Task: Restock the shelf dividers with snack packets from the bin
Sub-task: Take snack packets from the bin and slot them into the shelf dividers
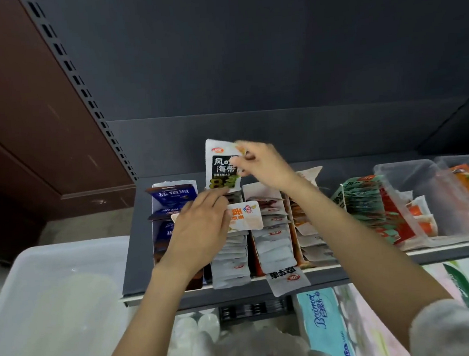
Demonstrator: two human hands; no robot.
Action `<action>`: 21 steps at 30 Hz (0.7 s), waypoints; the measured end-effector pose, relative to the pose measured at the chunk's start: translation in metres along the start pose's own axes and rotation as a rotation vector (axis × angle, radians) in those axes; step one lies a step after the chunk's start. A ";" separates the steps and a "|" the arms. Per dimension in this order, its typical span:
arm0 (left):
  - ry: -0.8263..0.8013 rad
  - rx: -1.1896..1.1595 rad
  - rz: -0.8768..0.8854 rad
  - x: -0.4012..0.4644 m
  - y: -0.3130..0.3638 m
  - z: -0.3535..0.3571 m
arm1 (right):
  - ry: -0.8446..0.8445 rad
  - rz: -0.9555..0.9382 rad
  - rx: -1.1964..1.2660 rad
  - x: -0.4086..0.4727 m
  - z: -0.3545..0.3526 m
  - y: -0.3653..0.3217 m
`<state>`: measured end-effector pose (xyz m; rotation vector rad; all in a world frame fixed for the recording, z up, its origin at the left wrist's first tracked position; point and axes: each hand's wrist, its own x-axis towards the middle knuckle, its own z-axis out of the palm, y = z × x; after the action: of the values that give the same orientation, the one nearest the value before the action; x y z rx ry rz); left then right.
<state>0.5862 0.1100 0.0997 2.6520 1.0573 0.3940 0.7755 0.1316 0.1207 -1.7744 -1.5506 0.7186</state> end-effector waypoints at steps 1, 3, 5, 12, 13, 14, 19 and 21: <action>-0.001 -0.010 -0.011 -0.001 0.000 0.000 | -0.076 -0.037 -0.121 0.002 0.007 0.001; 0.010 -0.034 -0.037 0.000 0.001 -0.001 | -0.168 -0.060 -0.273 0.005 0.018 0.002; 0.023 -0.070 -0.080 0.001 0.001 -0.004 | -0.229 -0.009 -0.319 0.008 0.021 0.003; 0.071 -0.153 -0.180 0.009 0.002 -0.012 | -0.402 0.047 -0.159 0.004 0.015 0.020; 0.100 -0.200 -0.198 0.010 0.002 -0.014 | -0.359 0.050 -0.026 -0.001 0.010 0.019; 0.138 -0.264 -0.224 0.010 0.003 -0.016 | -0.282 0.060 0.161 -0.008 0.005 0.016; 0.281 -0.824 -0.417 0.021 0.025 -0.027 | -0.036 0.081 0.590 -0.068 -0.035 -0.005; 0.237 -1.096 -0.448 0.030 0.038 -0.028 | -0.036 0.078 0.500 -0.083 -0.043 -0.007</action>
<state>0.6212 0.1077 0.1435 1.3942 1.0259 0.8791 0.7917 0.0449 0.1515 -1.4546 -1.1922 1.0737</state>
